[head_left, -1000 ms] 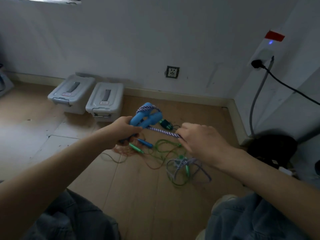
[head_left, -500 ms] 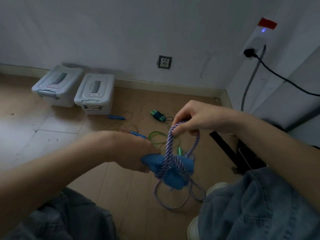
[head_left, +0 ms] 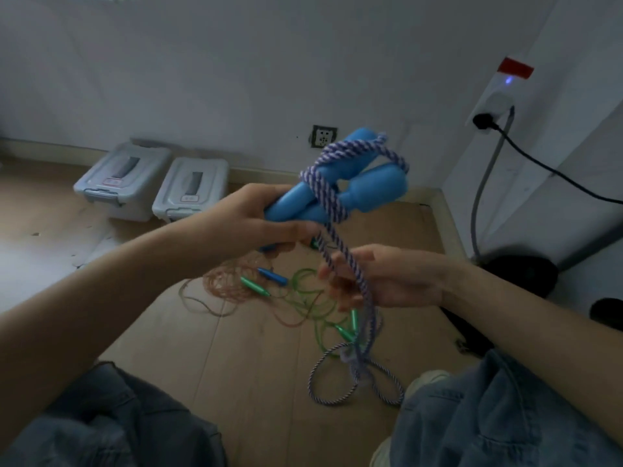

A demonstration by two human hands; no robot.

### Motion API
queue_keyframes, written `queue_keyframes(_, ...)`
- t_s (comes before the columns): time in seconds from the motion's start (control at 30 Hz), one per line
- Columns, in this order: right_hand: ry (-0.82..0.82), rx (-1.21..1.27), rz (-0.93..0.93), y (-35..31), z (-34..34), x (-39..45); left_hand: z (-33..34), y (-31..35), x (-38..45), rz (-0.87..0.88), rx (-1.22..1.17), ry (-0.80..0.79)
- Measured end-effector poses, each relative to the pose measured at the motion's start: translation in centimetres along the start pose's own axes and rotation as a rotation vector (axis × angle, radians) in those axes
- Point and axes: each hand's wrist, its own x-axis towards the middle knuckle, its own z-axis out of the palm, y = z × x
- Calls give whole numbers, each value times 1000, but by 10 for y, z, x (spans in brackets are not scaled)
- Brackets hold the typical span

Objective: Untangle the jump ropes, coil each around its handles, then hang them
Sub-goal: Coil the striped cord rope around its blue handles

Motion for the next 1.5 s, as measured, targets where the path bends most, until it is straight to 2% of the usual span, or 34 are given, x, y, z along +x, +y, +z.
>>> queue_keyframes(0.07, 51, 137, -163, -6, -3, -2, -3, -5, -1, -96, -30, -22)
queue_keyframes(0.13, 51, 136, -238, -12, 2, 2, -3, -6, 1, -135, -89, -19)
queue_keyframes(0.17, 72, 56, -262, -13, 7, 5, -2, -6, 2, -157, -144, -4)
queue_keyframes(0.23, 240, -177, -325, -14, 18, 10, -5, -8, 5, -207, -262, 50)
queue_keyframes(0.3, 387, -374, -334, -17, 23, 11, -12, -13, 8, -258, -317, 180)
queue_keyframes(0.33, 402, -404, -292, -18, 21, 8, -17, -18, 11, -292, -301, 265)
queue_keyframes(0.43, 241, -271, -141, -23, 16, -5, -42, -46, 18, -421, -21, 535)
queue_keyframes(0.5, 152, -142, -156, -26, 13, -12, -57, -67, 16, -575, 422, 571)
queue_keyframes(0.57, 128, -34, -222, -30, 9, -15, -51, -82, 11, -634, 854, 409)
queue_keyframes(0.63, 155, 75, -279, -36, 5, -15, -26, -91, 6, -589, 1109, 184)
queue_keyframes(0.73, 251, 28, -321, -40, -1, -10, 21, -99, 2, -357, 1400, -157)
queue_keyframes(0.8, 348, -55, -299, -39, -4, -7, 46, -96, -2, -180, 1433, -350)
queue_keyframes(0.83, 420, -72, -277, -38, -7, -5, 55, -92, -4, -66, 1406, -398)
queue_keyframes(0.9, 594, -71, -214, -34, -15, -4, 62, -76, -8, 177, 1346, -397)
queue_keyframes(0.97, 720, -77, -127, -30, -23, -7, 59, -57, -7, 484, 1254, -307)
queue_keyframes(1.0, 742, -103, -91, -27, -29, -7, 55, -47, -7, 582, 1191, -255)
queue_keyframes(1.03, 738, -131, -66, -27, -28, -10, 50, -36, -7, 606, 1111, -194)
queue_keyframes(1.1, 681, -121, -34, -23, -25, -10, 38, -18, -8, 441, 847, -85)
queue_keyframes(1.13, 508, -13, -32, -22, -23, -9, 35, -11, -8, 371, 734, -2)
queue_keyframes(1.17, 261, 196, -15, -19, -16, -8, 32, -7, -7, 355, 647, 82)
queue_keyframes(1.2, 48, 231, 40, -15, -12, -5, 29, -5, -7, 354, 566, 149)
queue_keyframes(1.23, 49, 106, 134, -12, -11, -4, 25, -2, -6, 334, 485, 190)
queue_keyframes(1.27, 137, -77, 242, -7, -16, -2, 21, -2, -5, 283, 397, 215)
queue_keyframes(1.33, 234, -404, 321, -3, -17, -4, 15, 0, -2, 96, 152, 225)
queue_keyframes(1.4, 207, -430, 185, -2, -13, -4, 11, -3, 1, -97, -57, 240)
queue_keyframes(1.47, 109, -254, -37, -5, -5, -2, 10, -7, 2, -205, -148, 213)
queue_keyframes(1.5, 82, -250, -114, -6, 1, 0, 9, -8, 2, -237, -163, 177)
